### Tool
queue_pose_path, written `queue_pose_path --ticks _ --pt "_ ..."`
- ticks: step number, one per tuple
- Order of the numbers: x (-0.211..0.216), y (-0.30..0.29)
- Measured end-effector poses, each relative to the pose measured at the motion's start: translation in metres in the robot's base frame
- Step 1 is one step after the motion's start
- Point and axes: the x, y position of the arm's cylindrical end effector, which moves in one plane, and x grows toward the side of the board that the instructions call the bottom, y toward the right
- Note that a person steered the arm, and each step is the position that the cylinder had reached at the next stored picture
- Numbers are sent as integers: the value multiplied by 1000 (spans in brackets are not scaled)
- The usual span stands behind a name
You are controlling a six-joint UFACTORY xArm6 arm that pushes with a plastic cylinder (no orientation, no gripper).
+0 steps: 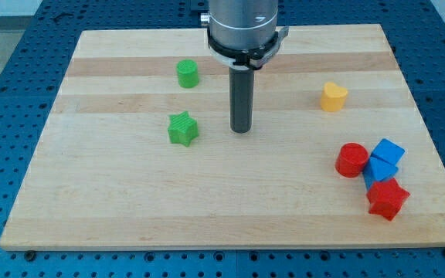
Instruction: Push the blue cube towards up a bit
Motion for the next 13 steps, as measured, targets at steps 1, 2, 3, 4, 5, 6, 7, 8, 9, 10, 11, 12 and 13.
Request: queue_pose_path --ticks 1,2,3,4,5,6,7,8,9,10,11,12,13 --pt "0 0" --pt "0 0" --pt "0 0" --pt "1 0" --pt "3 0" --pt "4 0" --pt "6 0" --pt "55 8" --pt "119 33" --pt "177 84" --pt "177 117" --pt "177 187" --pt "172 216"
